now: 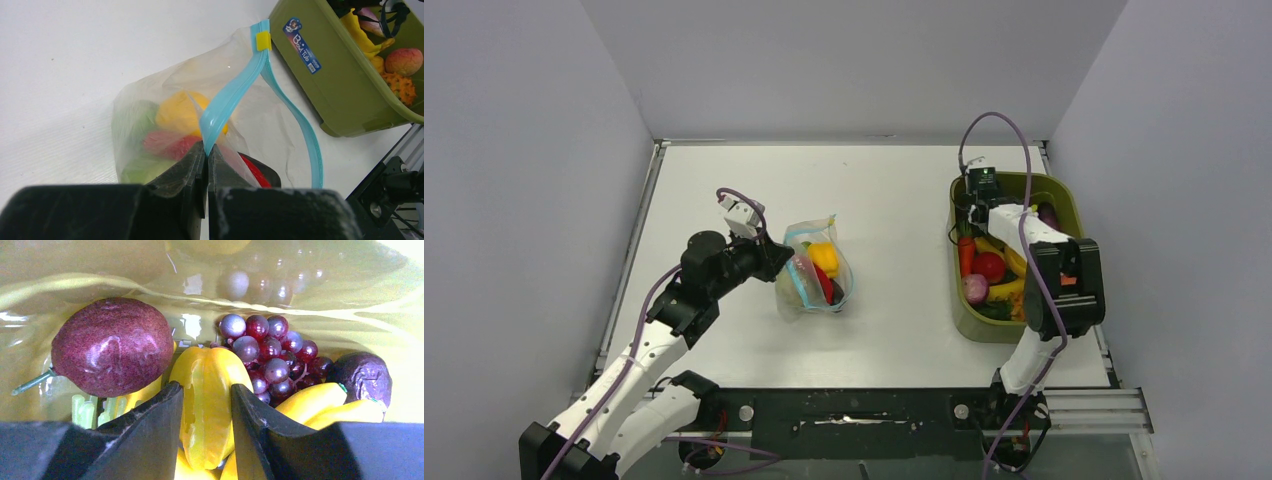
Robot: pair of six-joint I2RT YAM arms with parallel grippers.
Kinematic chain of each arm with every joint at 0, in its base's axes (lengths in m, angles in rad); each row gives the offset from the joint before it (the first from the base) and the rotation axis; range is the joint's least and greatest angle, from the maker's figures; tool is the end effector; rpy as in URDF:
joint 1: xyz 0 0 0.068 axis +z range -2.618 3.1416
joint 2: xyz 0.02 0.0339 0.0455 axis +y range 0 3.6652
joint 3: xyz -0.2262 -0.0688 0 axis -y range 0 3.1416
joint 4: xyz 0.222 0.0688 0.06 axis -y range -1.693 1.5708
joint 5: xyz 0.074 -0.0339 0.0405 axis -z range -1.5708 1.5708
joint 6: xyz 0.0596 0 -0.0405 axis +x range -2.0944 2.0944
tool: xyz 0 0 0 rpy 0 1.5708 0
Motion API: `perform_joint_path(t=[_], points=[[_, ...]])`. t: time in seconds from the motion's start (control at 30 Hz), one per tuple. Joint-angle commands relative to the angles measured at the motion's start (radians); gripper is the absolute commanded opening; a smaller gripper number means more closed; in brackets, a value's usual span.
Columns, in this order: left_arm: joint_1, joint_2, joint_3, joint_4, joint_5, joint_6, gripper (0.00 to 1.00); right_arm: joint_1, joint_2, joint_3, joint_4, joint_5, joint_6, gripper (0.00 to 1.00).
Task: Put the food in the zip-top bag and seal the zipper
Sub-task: Pick up the fake fruit from the bin.
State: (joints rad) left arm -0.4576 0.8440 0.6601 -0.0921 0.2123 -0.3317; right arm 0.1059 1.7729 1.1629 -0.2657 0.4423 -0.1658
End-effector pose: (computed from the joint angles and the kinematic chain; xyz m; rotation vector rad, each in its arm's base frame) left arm 0.1974 -0.1112 0.2649 0.2724 1.8873 -0.7395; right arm 0.3643 0.0131 0.1589 -0.1316 2.4083 -0.5663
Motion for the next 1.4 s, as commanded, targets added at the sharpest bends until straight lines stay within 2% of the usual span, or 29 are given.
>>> perform_joint_path(t=[0.0,0.13,0.73,1.1,1.37], points=[[-0.003,-0.025,0.009,0.039,-0.008,0.014,0.0,0.015,-0.077,0.005,0.006,0.054,-0.005,0.33],[-0.003,-0.028,0.009,0.04,-0.008,0.014,0.0,0.029,-0.104,0.008,-0.004,0.076,-0.009,0.31],[-0.002,-0.03,0.007,0.041,-0.006,0.012,0.0,0.129,-0.308,0.013,-0.133,0.154,0.025,0.31],[-0.003,-0.012,0.011,0.052,0.004,-0.021,0.0,0.295,-0.493,0.039,-0.199,0.12,0.054,0.31],[-0.006,-0.002,0.013,0.066,0.006,-0.055,0.0,0.466,-0.54,0.083,-0.201,0.102,0.058,0.32]])
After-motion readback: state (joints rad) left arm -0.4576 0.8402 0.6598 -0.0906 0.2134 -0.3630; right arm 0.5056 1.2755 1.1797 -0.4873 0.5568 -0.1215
